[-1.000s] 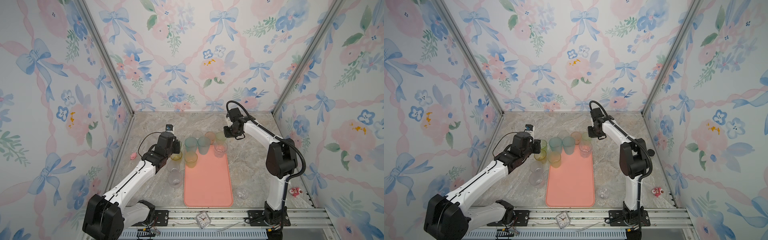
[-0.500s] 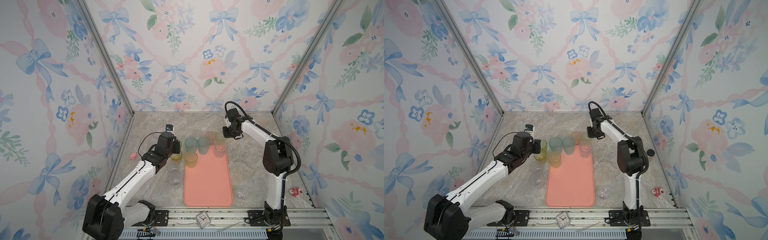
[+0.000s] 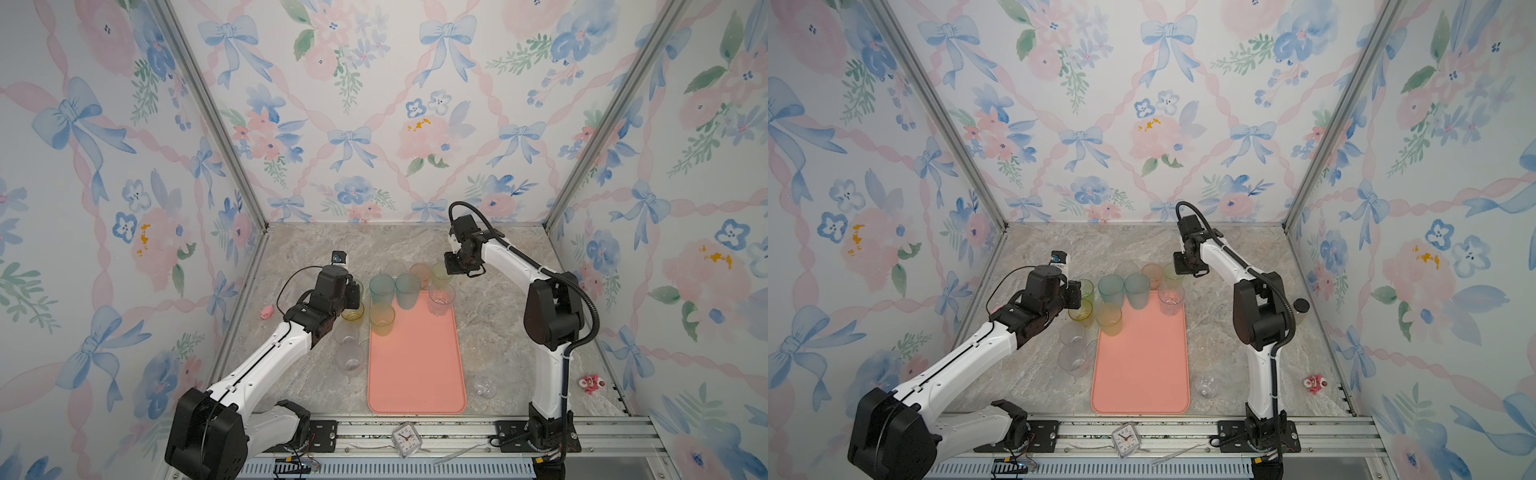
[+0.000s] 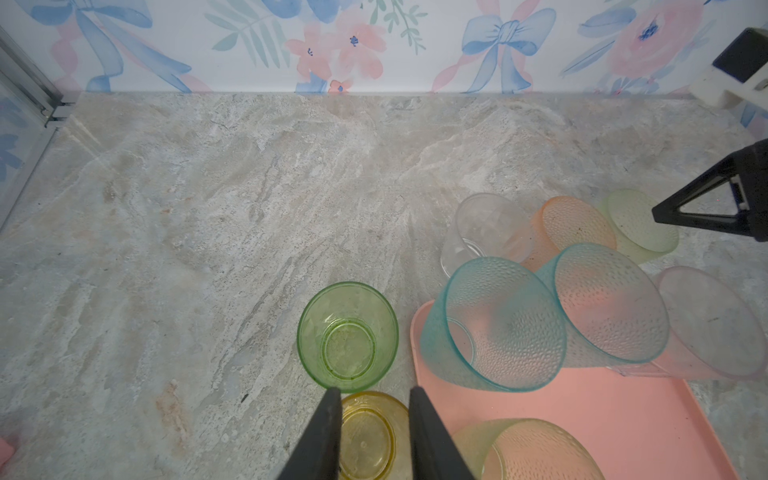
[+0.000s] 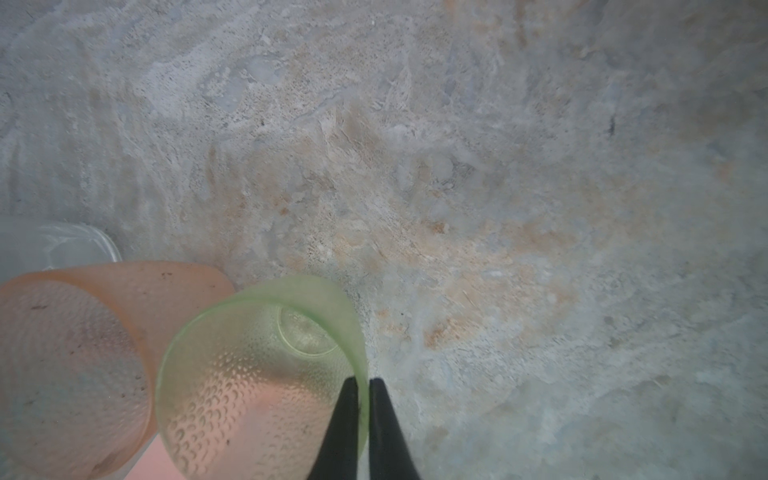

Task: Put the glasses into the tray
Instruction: 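Lower the right gripper onto the second green cup's rim and grip it, then lift the second green cup and carry it toward the tray's near end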

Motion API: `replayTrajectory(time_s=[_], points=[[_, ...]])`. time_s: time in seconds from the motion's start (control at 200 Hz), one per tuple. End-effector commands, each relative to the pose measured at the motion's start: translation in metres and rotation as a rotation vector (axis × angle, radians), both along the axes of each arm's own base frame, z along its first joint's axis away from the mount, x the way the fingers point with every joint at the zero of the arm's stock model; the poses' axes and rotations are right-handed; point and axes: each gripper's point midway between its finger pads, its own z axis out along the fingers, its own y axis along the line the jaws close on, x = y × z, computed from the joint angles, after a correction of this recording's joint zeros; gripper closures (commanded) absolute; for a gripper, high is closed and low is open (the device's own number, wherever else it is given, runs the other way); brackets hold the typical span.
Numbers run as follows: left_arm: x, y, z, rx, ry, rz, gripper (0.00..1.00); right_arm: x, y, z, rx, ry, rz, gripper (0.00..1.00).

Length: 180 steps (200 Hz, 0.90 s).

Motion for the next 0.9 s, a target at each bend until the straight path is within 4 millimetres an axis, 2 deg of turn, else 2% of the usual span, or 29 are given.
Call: replayTrajectory(time_s=[0.0, 0.16, 0.325, 0.66, 0.895], points=[[0.001, 0.004, -0.001, 0.021, -0.013, 0.003, 0.7, -0.003, -0.002, -0.01, -0.036, 0.035, 0.002, 0.94], [0.0, 0.005, -0.003, 0.023, -0.01, 0.004, 0.7, -0.004, -0.005, -0.007, -0.047, 0.028, 0.002, 0.97], [-0.001, 0.005, -0.001, 0.019, -0.014, 0.003, 0.7, -0.004, -0.011, 0.005, -0.059, -0.017, -0.014, 1.0], [-0.003, 0.006, -0.005, 0.019, -0.008, 0.006, 0.7, -0.007, -0.04, 0.056, -0.074, -0.162, -0.087, 1.0], [-0.007, 0.008, -0.001, 0.018, -0.023, 0.004, 0.69, -0.021, -0.059, 0.095, -0.082, -0.24, -0.114, 1.0]])
